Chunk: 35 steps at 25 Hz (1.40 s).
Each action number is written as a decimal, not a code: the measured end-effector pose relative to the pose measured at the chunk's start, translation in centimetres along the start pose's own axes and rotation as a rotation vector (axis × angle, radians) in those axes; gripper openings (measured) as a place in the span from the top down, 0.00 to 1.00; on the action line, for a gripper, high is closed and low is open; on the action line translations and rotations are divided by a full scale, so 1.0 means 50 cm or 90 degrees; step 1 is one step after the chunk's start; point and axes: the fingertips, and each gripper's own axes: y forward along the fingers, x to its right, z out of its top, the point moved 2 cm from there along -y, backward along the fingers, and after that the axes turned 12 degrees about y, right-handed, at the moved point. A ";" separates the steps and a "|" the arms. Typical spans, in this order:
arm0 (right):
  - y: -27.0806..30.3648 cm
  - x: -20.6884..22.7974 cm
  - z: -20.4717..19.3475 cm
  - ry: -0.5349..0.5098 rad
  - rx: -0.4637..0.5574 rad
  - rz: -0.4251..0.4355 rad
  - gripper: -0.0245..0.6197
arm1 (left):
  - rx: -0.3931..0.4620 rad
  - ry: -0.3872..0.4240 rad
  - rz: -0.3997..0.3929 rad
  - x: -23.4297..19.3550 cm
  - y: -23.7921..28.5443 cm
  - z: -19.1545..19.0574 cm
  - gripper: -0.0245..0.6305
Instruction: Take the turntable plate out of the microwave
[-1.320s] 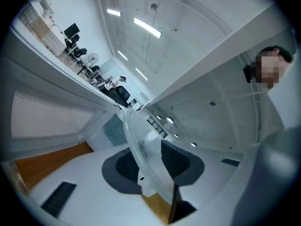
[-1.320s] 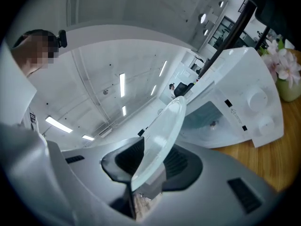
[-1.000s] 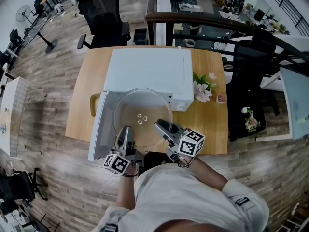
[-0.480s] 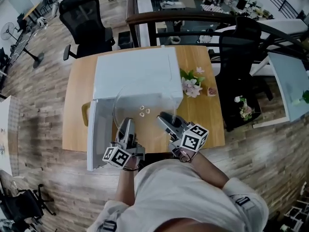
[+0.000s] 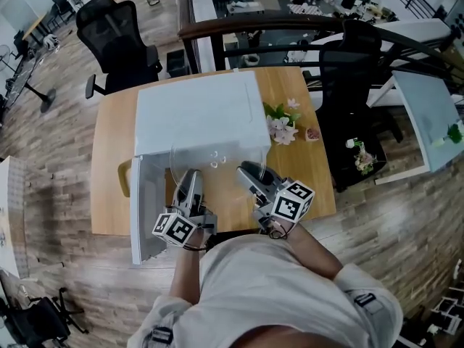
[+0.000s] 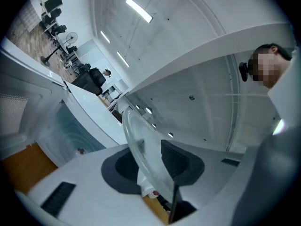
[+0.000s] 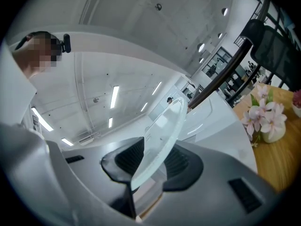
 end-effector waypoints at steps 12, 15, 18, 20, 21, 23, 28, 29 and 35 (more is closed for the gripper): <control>-0.001 -0.001 0.007 -0.007 0.005 -0.012 0.78 | -0.002 -0.008 -0.014 -0.001 0.011 0.000 0.76; 0.000 0.000 0.007 -0.009 0.004 -0.012 0.78 | -0.004 -0.009 -0.012 0.000 0.011 0.000 0.76; 0.000 0.000 0.011 -0.011 0.002 -0.011 0.78 | -0.002 -0.009 -0.011 0.001 0.012 -0.001 0.76; -0.001 -0.002 0.013 -0.012 0.000 -0.010 0.78 | -0.002 -0.009 -0.010 0.003 0.012 0.000 0.76; -0.001 -0.002 0.013 -0.012 0.000 -0.009 0.78 | -0.001 -0.008 -0.010 0.004 0.012 0.000 0.76; -0.001 -0.003 0.012 -0.012 -0.001 -0.008 0.78 | 0.000 -0.008 -0.009 0.004 0.010 0.001 0.76; 0.001 0.001 0.009 -0.011 -0.004 -0.005 0.78 | 0.002 -0.006 -0.007 0.002 0.008 -0.002 0.76; 0.000 0.000 0.008 -0.011 -0.004 -0.004 0.78 | 0.003 -0.004 -0.007 0.003 0.008 -0.001 0.76; 0.001 -0.006 0.010 -0.023 -0.007 0.000 0.78 | 0.004 0.001 -0.008 0.002 0.004 0.000 0.76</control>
